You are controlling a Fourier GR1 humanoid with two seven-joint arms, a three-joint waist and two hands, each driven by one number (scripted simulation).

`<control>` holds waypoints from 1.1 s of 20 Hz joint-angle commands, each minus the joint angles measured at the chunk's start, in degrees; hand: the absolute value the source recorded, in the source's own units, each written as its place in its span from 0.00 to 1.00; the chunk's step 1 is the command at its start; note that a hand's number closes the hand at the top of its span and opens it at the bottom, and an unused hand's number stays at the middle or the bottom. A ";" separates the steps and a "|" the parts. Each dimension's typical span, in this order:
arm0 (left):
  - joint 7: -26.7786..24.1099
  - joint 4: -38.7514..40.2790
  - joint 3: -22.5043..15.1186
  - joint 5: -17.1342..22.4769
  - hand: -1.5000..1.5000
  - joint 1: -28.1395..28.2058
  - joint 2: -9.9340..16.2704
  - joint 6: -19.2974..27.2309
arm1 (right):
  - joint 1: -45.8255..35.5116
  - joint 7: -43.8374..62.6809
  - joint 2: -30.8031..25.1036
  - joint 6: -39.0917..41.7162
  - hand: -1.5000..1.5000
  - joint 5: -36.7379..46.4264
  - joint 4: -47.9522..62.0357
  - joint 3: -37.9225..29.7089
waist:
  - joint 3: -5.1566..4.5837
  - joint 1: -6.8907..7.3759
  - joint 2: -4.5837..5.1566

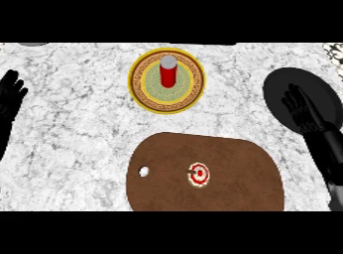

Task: Pick the cupcake from the cutting board and place it in the pan

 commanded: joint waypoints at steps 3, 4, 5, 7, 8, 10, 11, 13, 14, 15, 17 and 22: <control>-0.66 6.23 -0.54 3.16 0.50 5.67 -9.15 3.27 | 3.71 6.88 7.76 -11.67 1.00 1.65 -5.31 1.79 | 1.71 -1.49 -0.44; -0.06 5.29 -3.10 3.53 0.50 8.83 -13.48 5.08 | 4.84 6.99 10.90 -15.58 1.00 2.58 -4.53 2.48 | 1.65 -1.20 -0.54; 0.98 8.38 -1.34 5.05 0.50 9.80 -13.61 5.25 | 6.65 6.42 13.97 -19.25 1.00 3.73 -5.47 3.55 | 1.57 -1.79 -0.46; 2.71 8.68 -3.95 6.15 0.50 9.26 -17.73 6.06 | 6.03 9.36 6.83 -20.12 1.00 16.95 -5.94 10.67 | 1.18 -1.46 -0.59; 1.91 8.41 -3.51 6.30 0.50 11.41 -17.31 5.63 | 11.00 7.70 10.88 -28.74 1.00 17.28 -4.65 5.98 | 1.09 -3.90 -1.16; 1.95 8.44 -2.88 7.07 0.50 12.23 -17.27 5.33 | 12.61 5.09 11.57 -34.73 0.00 25.46 -6.12 8.35 | 1.07 -3.74 -1.55; 2.03 8.53 -2.75 7.04 0.50 11.56 -17.60 5.84 | 14.49 2.95 15.20 -37.76 0.00 28.13 -6.17 11.67 | 1.27 -3.85 -1.45; 1.91 8.79 -2.27 7.31 0.50 11.70 -17.36 5.62 | 18.47 2.61 18.49 -43.24 0.00 34.29 -7.25 16.77 | 1.32 -3.95 -1.43; 0.67 8.53 -3.14 6.50 0.50 12.88 -18.64 6.46 | 20.99 3.87 18.53 -45.78 0.00 37.47 -6.86 17.79 | 1.26 -4.04 -1.46; 1.94 8.71 -3.53 6.49 0.50 12.15 -19.01 6.94 | 22.32 4.49 20.07 -48.00 0.00 40.34 -6.05 19.74 | 1.24 -4.29 -1.27; 0.97 8.02 -4.51 6.04 0.50 13.15 -19.31 6.31 | 25.55 6.76 21.07 -52.61 0.00 47.97 -4.21 21.51 | 1.26 -3.33 -0.99; -0.68 8.16 -5.01 5.57 0.50 13.87 -19.40 5.38 | 31.78 15.22 29.21 -56.77 0.00 65.05 -2.42 22.88 | 1.27 -2.01 -0.26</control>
